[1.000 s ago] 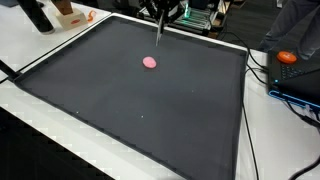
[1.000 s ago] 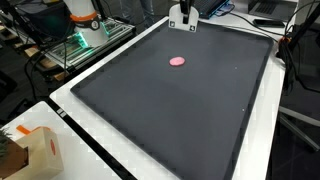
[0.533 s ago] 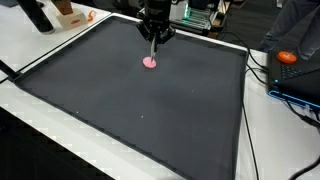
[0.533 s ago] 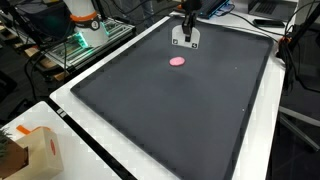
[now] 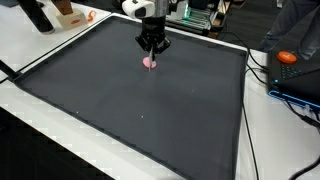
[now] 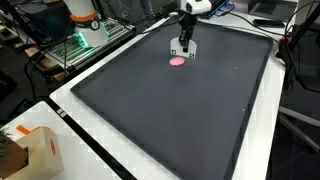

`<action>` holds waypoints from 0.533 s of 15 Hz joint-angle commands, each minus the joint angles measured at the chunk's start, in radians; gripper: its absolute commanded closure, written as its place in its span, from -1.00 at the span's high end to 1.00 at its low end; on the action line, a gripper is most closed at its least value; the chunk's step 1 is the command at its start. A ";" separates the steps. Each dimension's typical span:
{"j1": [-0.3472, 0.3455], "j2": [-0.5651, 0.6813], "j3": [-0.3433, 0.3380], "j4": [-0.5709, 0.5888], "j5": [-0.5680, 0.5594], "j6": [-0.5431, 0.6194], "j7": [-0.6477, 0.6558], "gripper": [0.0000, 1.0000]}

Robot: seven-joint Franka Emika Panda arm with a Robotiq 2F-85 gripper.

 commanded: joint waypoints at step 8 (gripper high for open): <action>0.016 0.015 -0.031 -0.066 0.001 0.075 0.002 -0.98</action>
